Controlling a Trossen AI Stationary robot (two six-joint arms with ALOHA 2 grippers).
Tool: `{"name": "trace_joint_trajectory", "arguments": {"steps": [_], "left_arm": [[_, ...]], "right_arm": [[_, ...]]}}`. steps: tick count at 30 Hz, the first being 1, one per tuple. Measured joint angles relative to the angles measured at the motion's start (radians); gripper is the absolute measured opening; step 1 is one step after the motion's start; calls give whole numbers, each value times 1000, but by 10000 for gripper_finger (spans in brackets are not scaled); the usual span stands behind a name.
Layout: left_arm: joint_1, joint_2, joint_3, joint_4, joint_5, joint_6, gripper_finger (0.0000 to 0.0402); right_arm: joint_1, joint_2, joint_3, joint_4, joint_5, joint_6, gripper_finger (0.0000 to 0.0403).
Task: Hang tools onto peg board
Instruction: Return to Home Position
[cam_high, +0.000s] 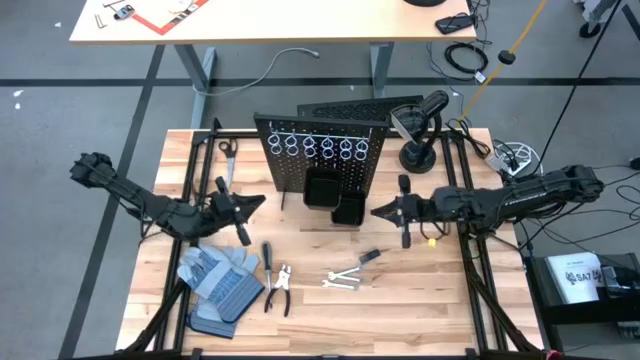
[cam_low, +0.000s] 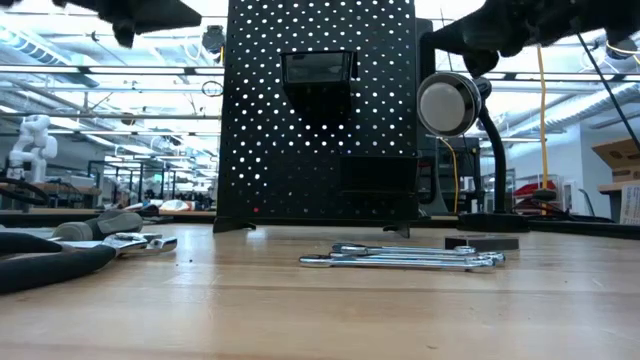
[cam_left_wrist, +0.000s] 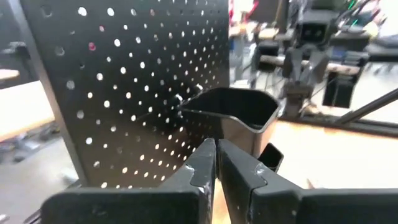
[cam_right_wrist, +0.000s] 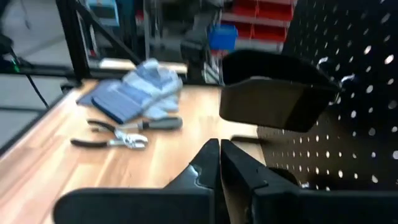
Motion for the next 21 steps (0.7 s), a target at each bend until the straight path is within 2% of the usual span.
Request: {"name": "trace_joint_trajectory", "arguments": {"steps": [6,10,14,21], "left_arm": [[13,-54,-209,348,72,108,31],[29,-59,-273,377,94,74,31],[58,-59,-312,387,178,47,31],[135,-74,-431,530,310,14,31]], "right_arm": [[10,-143,-187,222,0,-30,1],[10,-291,-294,228,0,-21,1],[10,-422,-372,219,-6,-19,0],[10,-619,-447,134,-3,-47,0]]}}
